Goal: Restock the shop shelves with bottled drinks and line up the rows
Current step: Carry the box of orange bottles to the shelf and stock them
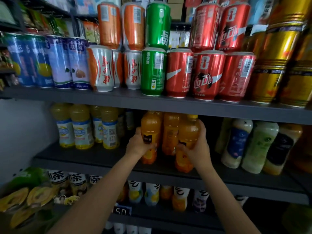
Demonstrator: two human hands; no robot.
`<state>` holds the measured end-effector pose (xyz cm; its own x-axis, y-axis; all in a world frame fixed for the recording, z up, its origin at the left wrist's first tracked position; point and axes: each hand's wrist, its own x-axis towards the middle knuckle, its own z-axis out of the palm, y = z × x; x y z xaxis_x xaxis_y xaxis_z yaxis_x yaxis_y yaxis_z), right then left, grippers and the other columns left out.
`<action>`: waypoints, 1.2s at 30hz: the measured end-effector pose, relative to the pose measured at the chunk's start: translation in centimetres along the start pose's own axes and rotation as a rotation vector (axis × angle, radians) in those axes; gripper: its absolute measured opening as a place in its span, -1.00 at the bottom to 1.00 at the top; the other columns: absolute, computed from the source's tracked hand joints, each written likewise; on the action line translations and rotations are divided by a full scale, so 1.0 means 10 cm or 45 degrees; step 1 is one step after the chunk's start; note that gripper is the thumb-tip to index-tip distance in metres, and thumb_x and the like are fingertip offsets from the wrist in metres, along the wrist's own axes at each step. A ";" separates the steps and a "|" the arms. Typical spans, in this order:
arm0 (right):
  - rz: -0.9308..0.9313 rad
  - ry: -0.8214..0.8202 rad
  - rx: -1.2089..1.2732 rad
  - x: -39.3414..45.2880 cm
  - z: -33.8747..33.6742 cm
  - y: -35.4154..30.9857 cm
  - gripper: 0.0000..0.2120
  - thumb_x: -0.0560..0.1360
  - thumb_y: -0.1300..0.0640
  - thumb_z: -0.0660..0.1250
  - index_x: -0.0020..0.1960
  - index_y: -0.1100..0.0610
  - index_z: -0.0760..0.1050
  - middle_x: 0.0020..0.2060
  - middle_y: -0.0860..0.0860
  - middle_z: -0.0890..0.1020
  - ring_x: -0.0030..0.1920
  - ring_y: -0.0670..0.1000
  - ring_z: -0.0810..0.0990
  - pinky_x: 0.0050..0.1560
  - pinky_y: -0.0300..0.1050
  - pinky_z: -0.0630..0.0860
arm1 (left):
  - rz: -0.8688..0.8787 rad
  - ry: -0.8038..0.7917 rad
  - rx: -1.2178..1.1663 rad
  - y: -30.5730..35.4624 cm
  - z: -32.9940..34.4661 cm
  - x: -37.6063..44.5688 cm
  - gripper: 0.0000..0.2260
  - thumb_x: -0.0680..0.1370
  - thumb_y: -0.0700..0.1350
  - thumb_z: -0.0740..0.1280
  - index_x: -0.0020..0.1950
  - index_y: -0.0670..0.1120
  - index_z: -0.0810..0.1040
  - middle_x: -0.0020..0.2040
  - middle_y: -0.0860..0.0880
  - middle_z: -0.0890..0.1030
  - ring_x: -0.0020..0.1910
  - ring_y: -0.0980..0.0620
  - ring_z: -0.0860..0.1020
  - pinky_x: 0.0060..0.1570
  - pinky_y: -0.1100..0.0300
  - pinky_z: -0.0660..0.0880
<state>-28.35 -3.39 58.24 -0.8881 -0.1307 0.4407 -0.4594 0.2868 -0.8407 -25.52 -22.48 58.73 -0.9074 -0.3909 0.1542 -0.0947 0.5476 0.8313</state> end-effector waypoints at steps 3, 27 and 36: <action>0.189 -0.057 -0.211 -0.17 0.04 0.33 -0.29 0.36 0.17 0.48 0.40 0.08 0.21 0.18 0.02 0.47 0.20 0.01 0.47 0.18 -0.07 0.43 | -0.009 0.011 0.088 -0.12 0.09 -0.10 -0.38 0.39 -0.06 0.47 0.36 -0.06 0.24 0.25 -0.08 0.49 0.25 -0.09 0.46 0.20 0.04 0.39; 0.568 0.051 -0.562 0.79 0.23 0.71 -0.55 0.47 0.04 0.36 0.26 0.21 0.35 0.16 0.24 0.51 0.11 0.26 0.53 0.05 0.10 0.50 | 0.055 -0.067 0.181 0.00 0.34 -0.21 -0.32 0.40 -0.10 0.46 0.43 -0.03 0.19 0.29 -0.08 0.48 0.27 -0.07 0.45 0.26 0.06 0.38; 0.264 -0.025 -0.275 0.32 0.01 0.71 -0.58 0.46 0.32 0.34 0.30 0.24 0.36 0.12 0.14 0.57 0.15 0.12 0.54 0.14 -0.05 0.46 | 0.182 -0.015 0.158 0.16 0.87 -0.10 -0.37 0.38 -0.09 0.48 0.36 -0.03 0.25 0.29 -0.07 0.47 0.28 -0.08 0.44 0.28 0.01 0.38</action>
<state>-34.46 -1.90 53.61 -0.9637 -0.0657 0.2588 -0.2559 0.5043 -0.8247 -28.31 -14.76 55.28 -0.9200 -0.2939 0.2593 -0.0131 0.6842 0.7292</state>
